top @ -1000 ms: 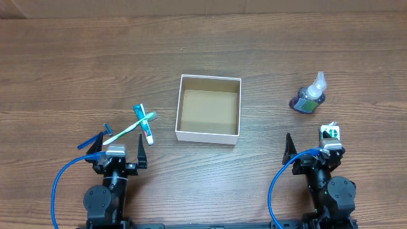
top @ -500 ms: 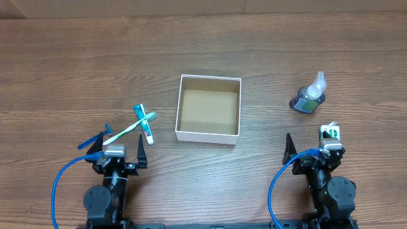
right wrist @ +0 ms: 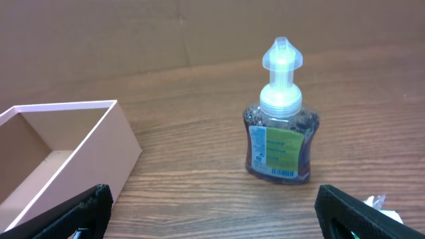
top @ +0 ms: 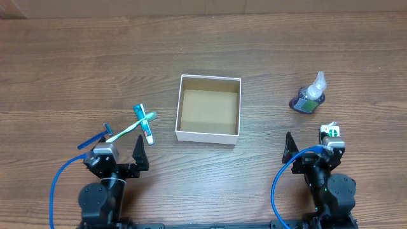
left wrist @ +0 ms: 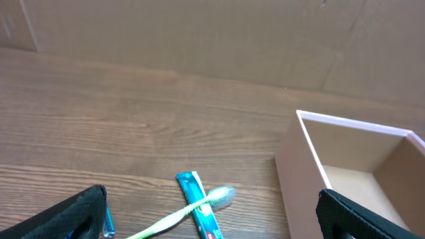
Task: Pack container
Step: 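Reach the right gripper to the clear soap pump bottle and grasp it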
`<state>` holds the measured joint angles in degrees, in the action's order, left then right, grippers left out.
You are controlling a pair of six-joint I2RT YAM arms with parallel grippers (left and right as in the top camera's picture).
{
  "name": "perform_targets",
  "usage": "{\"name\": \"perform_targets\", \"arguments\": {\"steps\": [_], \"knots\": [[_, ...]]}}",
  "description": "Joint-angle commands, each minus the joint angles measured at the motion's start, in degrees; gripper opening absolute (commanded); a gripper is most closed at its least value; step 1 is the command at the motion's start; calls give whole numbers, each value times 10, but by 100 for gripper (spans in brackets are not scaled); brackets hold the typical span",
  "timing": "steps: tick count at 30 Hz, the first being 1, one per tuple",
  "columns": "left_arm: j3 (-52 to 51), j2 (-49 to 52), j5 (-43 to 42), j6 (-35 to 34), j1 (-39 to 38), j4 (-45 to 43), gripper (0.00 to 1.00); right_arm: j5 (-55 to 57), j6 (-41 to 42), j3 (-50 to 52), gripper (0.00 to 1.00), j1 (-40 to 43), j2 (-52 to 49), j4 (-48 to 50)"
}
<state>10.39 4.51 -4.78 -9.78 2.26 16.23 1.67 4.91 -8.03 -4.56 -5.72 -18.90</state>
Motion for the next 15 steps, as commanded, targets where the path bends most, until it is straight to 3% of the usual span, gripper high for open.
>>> {"name": "perform_targets", "arguments": {"steps": [1,6,15], "knots": [[90,74,-7,-23,2,12,100,-10,31,-72,100,-3,-66,5],[212,209,-11,-36,2,85,100,-18,39,-190,100,-3,-208,-31],[564,503,-46,-24,2,392,100,-40,39,-568,100,-2,-519,-279]]}}
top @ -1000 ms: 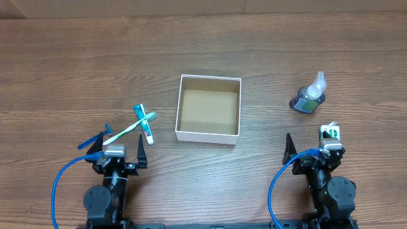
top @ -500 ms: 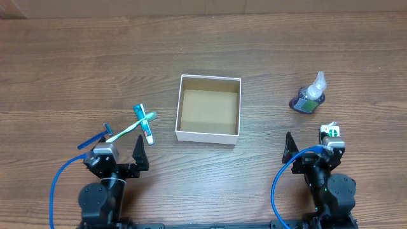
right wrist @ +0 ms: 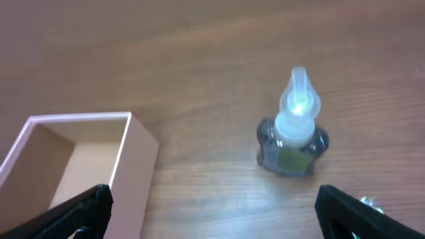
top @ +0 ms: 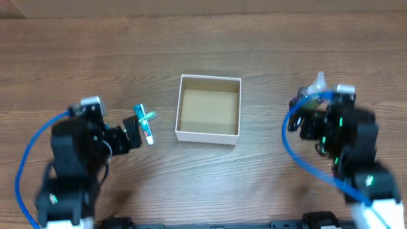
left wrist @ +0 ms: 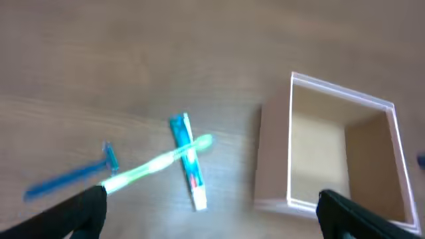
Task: Pack container
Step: 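Reach the right gripper to the clear soap pump bottle and grasp it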
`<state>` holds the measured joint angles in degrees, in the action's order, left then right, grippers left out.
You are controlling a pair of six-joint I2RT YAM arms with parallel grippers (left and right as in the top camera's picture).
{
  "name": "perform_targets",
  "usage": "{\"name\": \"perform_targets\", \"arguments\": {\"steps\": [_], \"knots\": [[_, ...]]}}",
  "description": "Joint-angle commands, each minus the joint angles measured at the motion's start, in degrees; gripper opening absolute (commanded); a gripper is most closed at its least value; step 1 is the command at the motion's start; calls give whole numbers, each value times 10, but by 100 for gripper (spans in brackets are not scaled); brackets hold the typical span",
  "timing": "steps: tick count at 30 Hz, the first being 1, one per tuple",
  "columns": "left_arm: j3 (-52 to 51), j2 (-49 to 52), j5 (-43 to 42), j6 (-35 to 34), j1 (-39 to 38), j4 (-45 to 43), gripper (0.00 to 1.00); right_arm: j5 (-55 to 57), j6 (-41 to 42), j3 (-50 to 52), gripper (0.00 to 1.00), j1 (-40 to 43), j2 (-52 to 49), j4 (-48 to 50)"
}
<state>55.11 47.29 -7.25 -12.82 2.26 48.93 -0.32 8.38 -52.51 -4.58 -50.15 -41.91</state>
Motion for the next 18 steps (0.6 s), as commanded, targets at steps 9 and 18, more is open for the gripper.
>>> {"name": "perform_targets", "arguments": {"steps": [9,18], "knots": [[259,207,-16,21,2,200,100,44,20,-308,100,1,-219,-154],[259,216,-16,21,2,201,100,14,21,-308,100,101,-330,-137]]}}
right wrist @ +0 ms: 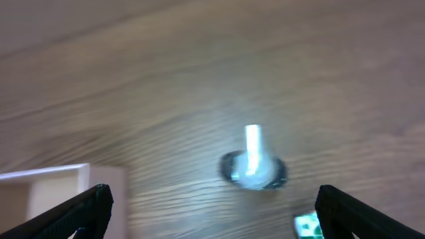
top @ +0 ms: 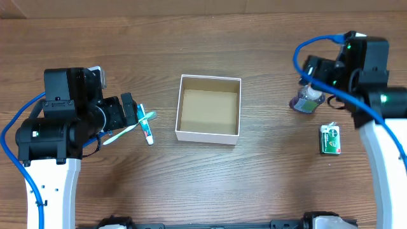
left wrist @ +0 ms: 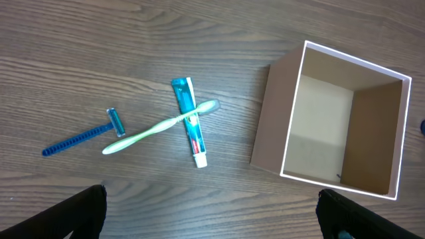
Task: Pack container
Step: 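Reach the right gripper to the clear soap pump bottle and grasp it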
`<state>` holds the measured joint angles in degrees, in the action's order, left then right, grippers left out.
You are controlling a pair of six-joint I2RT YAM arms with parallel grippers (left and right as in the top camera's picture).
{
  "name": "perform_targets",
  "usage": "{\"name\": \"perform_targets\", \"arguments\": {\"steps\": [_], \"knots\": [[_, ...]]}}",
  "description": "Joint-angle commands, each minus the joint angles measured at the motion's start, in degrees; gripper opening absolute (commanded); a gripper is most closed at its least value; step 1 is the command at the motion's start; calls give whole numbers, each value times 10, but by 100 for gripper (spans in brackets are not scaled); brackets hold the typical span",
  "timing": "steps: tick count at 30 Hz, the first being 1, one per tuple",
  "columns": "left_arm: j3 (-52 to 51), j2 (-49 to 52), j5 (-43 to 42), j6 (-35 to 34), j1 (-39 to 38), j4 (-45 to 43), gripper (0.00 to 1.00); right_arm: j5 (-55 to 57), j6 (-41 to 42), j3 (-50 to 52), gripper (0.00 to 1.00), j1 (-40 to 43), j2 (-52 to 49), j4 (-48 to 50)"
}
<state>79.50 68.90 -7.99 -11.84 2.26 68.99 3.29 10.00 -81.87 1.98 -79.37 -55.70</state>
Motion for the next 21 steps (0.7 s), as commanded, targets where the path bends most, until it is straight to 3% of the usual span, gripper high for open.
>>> {"name": "perform_targets", "arguments": {"steps": [1,18,21], "knots": [[15,0,-8,11,2,0,100,-45,4,-15,100,47,-56,1],[14,0,-8,11,2,0,100,-66,-14,-13,99,64,-194,8],[15,0,-8,11,2,-1,100,-66,-14,-13,89,64,-194,9]]}}
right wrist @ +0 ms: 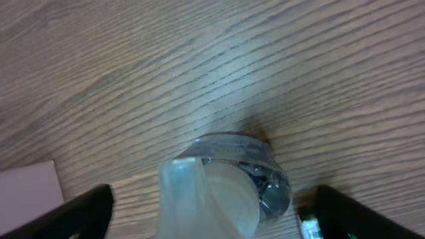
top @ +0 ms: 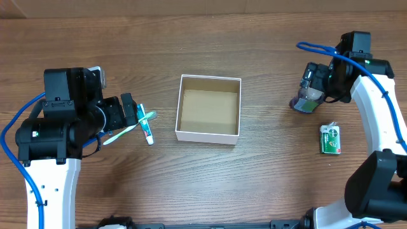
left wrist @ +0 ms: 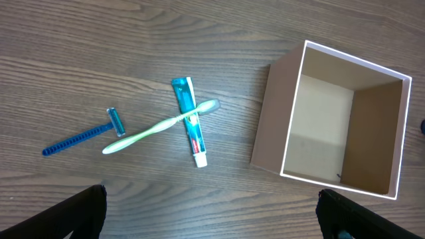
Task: Pack container
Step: 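Reach the right gripper to the clear soap pump bottle and grasp it, then carry the soap bottle with the right gripper into the white box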
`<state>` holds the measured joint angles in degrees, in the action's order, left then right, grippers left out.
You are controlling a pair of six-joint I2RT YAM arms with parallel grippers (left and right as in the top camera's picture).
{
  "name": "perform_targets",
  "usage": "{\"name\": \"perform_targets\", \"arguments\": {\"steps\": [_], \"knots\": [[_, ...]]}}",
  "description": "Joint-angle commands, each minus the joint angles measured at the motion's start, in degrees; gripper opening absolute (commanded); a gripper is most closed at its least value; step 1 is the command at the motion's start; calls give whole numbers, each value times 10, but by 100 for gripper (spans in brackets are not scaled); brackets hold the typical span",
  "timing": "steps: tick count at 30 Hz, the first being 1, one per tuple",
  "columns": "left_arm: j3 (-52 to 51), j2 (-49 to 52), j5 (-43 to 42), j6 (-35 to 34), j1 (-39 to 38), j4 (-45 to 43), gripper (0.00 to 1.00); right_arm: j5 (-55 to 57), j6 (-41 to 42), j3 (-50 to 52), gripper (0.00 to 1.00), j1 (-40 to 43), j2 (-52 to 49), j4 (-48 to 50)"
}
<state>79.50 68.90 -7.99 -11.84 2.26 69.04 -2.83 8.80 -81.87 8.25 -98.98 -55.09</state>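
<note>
An open white box (top: 177, 108) stands at mid table, empty inside. Left of it a green toothbrush (left wrist: 159, 126) lies across a blue toothpaste tube (left wrist: 188, 123), and a blue razor (left wrist: 80, 137) lies further left. My left gripper (top: 130, 111) hangs open high above these, with nothing between its fingers. At the right stands a clear pump bottle (top: 307, 100). My right gripper (top: 317, 83) is open straight above it. In the right wrist view the bottle's top (right wrist: 222, 186) fills the space between the two fingertips, with gaps on both sides.
A small green packet (top: 330, 138) lies on the wood in front of the bottle, and its corner shows in the right wrist view (right wrist: 307, 226). The box wall (left wrist: 265, 126) stands close to the right of the toothpaste.
My right gripper has come down closer over the pump bottle, which now looks large between its fingers. The left arm and all the objects are where they were.
Both arms sat low at the table's front edge, grippers open. Then they were raised and further back. Then the left hung over the toiletries and the right high over the bottle. Now the right is close above the bottle.
</note>
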Motion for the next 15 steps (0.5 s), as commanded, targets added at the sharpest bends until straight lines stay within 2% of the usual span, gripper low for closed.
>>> {"name": "perform_targets", "arguments": {"steps": [1,5,8,10,12,15], "knots": [[15,0,-8,11,2,-1,100,-5,-2,-13,87,1,2,3],[15,0,-8,11,2,-1,100,-5,-2,-13,77,1,2,1],[15,0,-7,11,2,-1,100,-4,-2,-13,67,1,2,0],[15,0,-6,11,2,-2,100,-3,-2,-13,58,1,2,0],[15,0,-6,11,2,-3,100,-3,-2,-14,44,1,2,0],[15,0,-6,11,2,-3,100,-3,-2,-14,41,1,2,2]]}}
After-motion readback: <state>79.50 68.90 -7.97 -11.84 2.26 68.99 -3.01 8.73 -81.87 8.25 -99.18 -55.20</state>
